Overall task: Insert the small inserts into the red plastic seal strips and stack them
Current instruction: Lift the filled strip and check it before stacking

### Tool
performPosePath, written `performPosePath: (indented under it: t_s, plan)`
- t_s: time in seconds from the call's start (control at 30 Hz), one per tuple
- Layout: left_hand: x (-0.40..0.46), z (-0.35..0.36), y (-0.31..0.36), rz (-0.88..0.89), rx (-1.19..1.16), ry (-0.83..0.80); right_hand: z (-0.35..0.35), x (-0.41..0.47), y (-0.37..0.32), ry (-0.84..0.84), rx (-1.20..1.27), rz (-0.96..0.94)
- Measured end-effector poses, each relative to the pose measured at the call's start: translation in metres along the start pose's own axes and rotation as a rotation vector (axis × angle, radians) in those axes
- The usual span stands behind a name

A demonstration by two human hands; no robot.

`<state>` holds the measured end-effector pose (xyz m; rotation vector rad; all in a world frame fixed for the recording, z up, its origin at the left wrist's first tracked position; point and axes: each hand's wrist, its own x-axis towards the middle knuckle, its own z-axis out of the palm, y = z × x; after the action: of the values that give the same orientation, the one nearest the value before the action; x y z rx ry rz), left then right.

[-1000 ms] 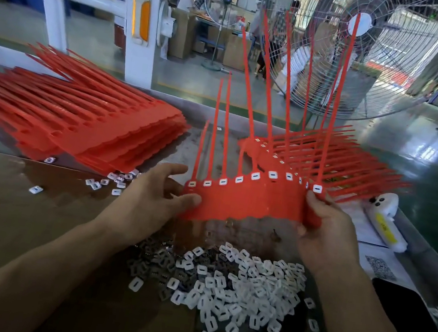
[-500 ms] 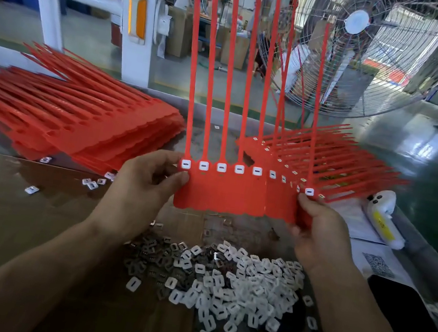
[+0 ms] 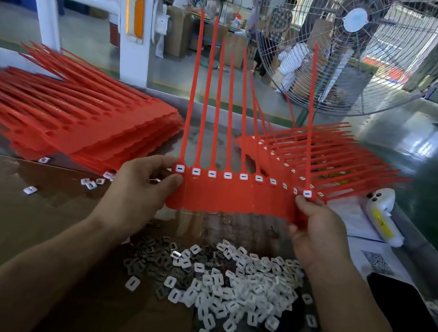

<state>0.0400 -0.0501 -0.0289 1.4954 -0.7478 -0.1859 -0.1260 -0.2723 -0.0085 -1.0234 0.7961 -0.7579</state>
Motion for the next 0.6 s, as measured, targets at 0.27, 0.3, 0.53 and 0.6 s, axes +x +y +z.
performPosePath:
  t_s: [0.27,0.3,0.53,0.6]
  plan:
    - [0.001,0.003,0.006,0.01,0.054,-0.107,0.0,0.012,0.0,0.116,-0.085,-0.117]
    - [0.001,0.005,0.006,0.007,0.05,-0.133,0.0,0.014,0.0,0.138,-0.082,-0.13]
    - [-0.001,0.007,0.007,0.058,0.16,-0.162,-0.002,0.023,-0.007,0.283,0.124,-0.259]
    - [-0.002,0.009,0.007,0.048,0.159,-0.154,-0.006,0.028,-0.005,0.264,0.241,-0.215]
